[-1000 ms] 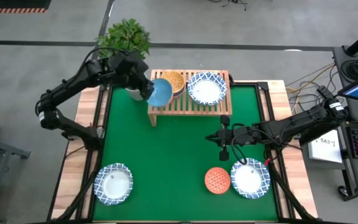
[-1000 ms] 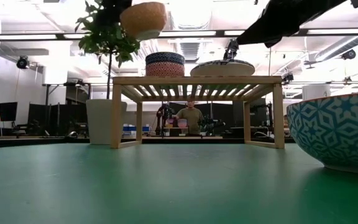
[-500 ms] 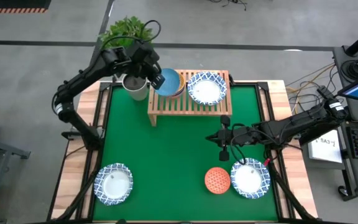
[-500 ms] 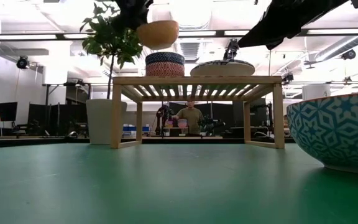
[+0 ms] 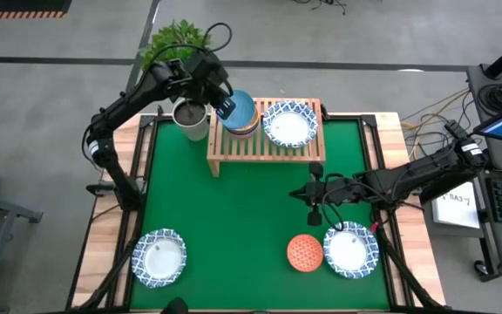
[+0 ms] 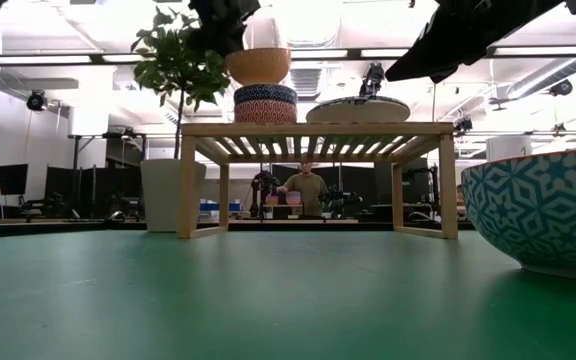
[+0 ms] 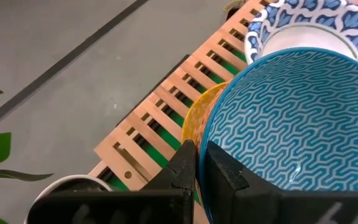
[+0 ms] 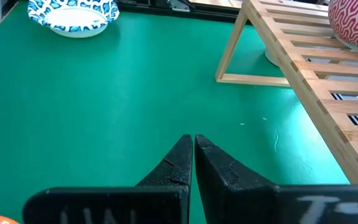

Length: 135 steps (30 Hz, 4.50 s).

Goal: Place and stack bowls onto a shelf
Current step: Stack the light blue bowl on top of the yellow bowl on the shelf

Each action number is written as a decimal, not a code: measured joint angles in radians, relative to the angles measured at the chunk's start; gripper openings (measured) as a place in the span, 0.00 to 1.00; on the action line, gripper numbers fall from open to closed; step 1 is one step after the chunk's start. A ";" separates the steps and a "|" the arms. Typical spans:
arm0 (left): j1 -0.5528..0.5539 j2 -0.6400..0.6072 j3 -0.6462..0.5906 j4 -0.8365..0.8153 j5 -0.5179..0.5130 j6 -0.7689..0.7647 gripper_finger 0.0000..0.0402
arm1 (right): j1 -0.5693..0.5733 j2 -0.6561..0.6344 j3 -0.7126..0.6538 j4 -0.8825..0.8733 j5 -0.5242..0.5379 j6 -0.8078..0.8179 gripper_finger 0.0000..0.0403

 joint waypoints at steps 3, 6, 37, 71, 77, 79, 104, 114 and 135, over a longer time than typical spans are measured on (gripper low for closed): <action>-0.001 0.002 -0.008 -0.004 -0.011 0.003 0.02 | 0.000 0.000 0.000 0.000 0.000 0.001 0.02; 0.001 0.009 -0.012 -0.004 -0.020 0.003 0.02 | 0.000 0.000 0.000 0.000 0.000 0.001 0.02; 0.000 0.022 -0.014 0.028 -0.045 -0.024 0.03 | 0.000 0.000 0.000 -0.001 0.000 0.000 0.02; 0.006 0.076 -0.016 -0.001 -0.040 -0.083 0.08 | 0.000 0.000 0.000 -0.022 0.001 0.011 0.02; 0.006 0.075 -0.016 -0.003 -0.039 -0.073 0.21 | 0.000 0.000 0.000 -0.022 0.001 0.011 0.02; 0.006 0.071 -0.015 -0.004 -0.033 -0.059 0.25 | 0.000 0.000 0.000 -0.022 0.001 0.010 0.02; -0.444 -0.049 0.161 -0.229 -0.208 0.167 0.32 | -0.047 0.000 0.043 0.290 0.010 -0.106 0.02; -0.461 -0.269 -0.257 0.075 -0.246 0.317 0.20 | -0.276 0.005 0.189 0.157 -0.027 -0.218 0.02; -0.322 -0.656 -0.988 0.796 -0.188 0.609 0.00 | -0.508 0.198 0.398 0.112 -0.149 -0.155 0.02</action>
